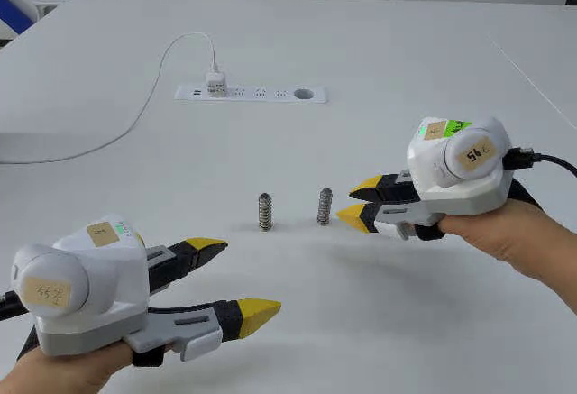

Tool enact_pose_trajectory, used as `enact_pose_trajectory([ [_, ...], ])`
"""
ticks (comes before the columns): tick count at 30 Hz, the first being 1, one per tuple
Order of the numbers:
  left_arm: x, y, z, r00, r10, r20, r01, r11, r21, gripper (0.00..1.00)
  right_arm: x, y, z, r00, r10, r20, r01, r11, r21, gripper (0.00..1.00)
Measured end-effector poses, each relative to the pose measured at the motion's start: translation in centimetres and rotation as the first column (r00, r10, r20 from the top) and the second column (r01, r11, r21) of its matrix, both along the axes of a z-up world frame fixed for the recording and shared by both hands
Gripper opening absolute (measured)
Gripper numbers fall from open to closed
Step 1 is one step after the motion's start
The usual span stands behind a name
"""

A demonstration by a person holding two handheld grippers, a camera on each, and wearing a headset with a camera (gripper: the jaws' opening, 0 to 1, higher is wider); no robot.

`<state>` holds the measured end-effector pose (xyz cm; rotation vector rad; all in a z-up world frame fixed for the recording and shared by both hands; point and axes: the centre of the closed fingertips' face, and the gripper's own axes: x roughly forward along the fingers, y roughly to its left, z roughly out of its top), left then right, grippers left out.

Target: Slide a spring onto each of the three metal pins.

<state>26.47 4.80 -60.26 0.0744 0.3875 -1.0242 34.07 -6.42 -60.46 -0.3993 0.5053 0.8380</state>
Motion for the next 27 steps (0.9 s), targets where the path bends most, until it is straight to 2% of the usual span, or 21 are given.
enact_pose_trajectory([
  [11, 0.1, 0.0, 0.1, 1.000, 0.000, 0.002, 0.000, 1.000, -0.001, 0.62, -1.6, -1.4, -0.3, 1.000, -0.018, -0.009, 0.018, 1.000, 0.000, 0.20],
  [20, 0.2, 0.0, 0.3, 1.000, 0.001, 0.006, -0.001, 1.000, 0.000, 0.62, -1.8, -2.8, -1.0, 0.998, -0.053, -0.025, 0.053, 0.999, -0.004, 0.20],
  [27, 0.2, 0.0, 0.4, 1.000, 0.003, 0.007, -0.003, 1.000, 0.002, 0.61, -1.4, -4.2, -1.5, 0.996, -0.083, -0.029, 0.083, 0.997, -0.011, 0.20],
])
